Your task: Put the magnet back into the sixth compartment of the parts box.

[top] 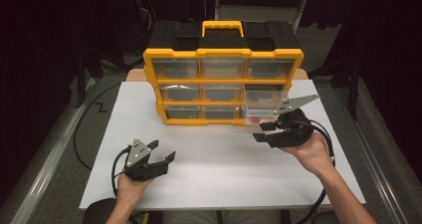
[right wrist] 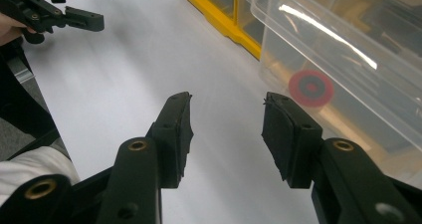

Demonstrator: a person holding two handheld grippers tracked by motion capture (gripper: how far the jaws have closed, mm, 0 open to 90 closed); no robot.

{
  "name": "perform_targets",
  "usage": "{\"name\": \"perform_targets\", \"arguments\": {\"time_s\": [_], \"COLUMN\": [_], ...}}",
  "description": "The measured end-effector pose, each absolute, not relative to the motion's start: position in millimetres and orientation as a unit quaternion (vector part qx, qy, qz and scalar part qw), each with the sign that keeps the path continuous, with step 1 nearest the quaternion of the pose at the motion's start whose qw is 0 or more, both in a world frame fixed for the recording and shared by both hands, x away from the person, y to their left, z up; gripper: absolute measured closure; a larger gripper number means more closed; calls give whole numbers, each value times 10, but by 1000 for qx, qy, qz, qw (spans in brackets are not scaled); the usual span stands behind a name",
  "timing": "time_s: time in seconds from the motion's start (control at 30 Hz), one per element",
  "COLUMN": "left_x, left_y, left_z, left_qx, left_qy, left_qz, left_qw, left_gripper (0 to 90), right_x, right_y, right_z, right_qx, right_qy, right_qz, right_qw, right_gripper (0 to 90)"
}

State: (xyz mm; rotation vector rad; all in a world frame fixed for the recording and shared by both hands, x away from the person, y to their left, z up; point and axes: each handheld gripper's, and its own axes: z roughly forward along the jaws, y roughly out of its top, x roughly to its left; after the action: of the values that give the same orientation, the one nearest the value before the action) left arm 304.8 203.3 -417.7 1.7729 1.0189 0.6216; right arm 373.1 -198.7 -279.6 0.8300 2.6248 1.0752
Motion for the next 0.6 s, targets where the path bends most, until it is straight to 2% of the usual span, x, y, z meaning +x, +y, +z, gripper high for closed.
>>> {"name": "perform_targets", "arguments": {"time_s": [0.6], "left_x": [3052], "left_y": [2028], "left_z": [-4176], "left_qx": [728], "left_qy": [417], "left_qz": [254], "left_qw": [481], "left_gripper": [287], "right_x": [3694], "right_y": [-2186], "right_z": [-2910], "right_qx": [298], "right_qy": [872], "right_qz": [376], "right_qw": [99], "right_gripper": [545]}}
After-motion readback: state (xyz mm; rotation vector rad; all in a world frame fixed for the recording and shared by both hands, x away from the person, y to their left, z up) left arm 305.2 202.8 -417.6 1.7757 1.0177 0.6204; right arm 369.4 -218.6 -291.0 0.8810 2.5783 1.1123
